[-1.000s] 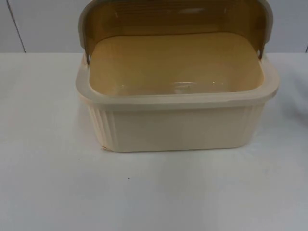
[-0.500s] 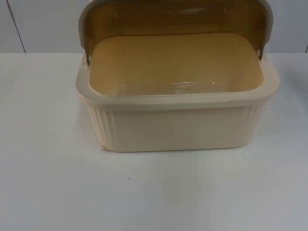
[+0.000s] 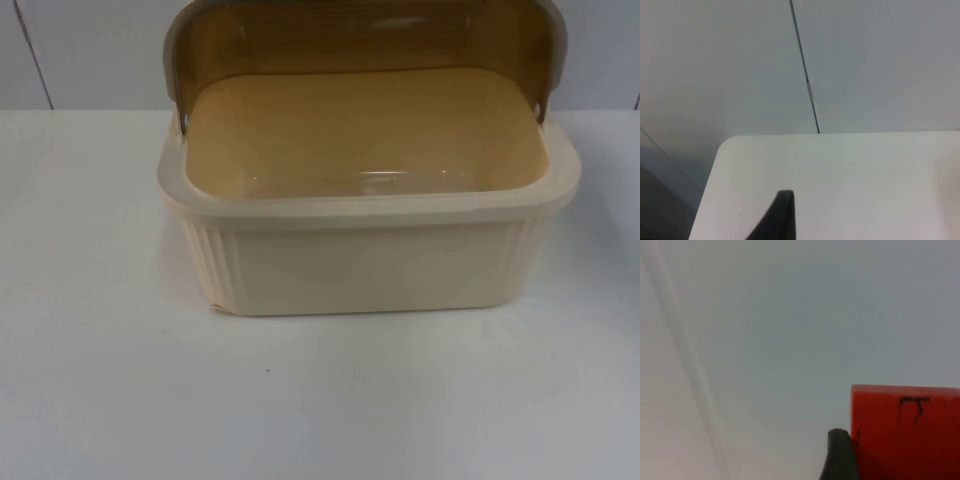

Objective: Open the box lid with the left hand, place the block into the box with the right hand, then close the box lid with the left hand.

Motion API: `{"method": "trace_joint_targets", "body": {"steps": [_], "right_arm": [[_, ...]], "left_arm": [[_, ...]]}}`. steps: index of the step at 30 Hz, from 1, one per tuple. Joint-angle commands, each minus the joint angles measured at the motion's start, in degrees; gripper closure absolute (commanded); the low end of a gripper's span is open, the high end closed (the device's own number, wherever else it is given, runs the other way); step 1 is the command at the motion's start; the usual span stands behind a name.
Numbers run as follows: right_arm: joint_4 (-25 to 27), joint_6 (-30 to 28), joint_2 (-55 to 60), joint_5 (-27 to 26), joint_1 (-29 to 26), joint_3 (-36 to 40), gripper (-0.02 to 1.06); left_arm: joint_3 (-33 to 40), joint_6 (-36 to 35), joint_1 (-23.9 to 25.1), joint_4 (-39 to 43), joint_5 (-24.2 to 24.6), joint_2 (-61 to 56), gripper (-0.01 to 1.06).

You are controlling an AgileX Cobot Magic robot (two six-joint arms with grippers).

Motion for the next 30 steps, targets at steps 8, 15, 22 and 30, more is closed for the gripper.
{"method": "trace_joint_targets", "body": {"steps": [8, 15, 22, 30], "right_arm": [[10.25, -11.99, 0.85, -3.41, 13.93, -0.33, 1.05], [10.61, -14.11, 3.84, 0.19, 21.15, -0.1, 1.05], [15.29, -16.83, 5.28, -3.71, 24.2, 9.36, 1.05], [16.31, -21.15, 4.87, -17.59, 24.2, 29.02, 1.05]], "left_arm": [[-0.18, -0.02, 0.12, -0.58, -0.92, -0.03, 0.0], [-0.18, -0.02, 0.12, -0.58, -0.92, -0.03, 0.0], [-0.18, -0.02, 0.12, -0.58, -0.92, -0.03, 0.0], [-0.18, -0.02, 0.12, -0.58, -0.92, -0.03, 0.0]]}}
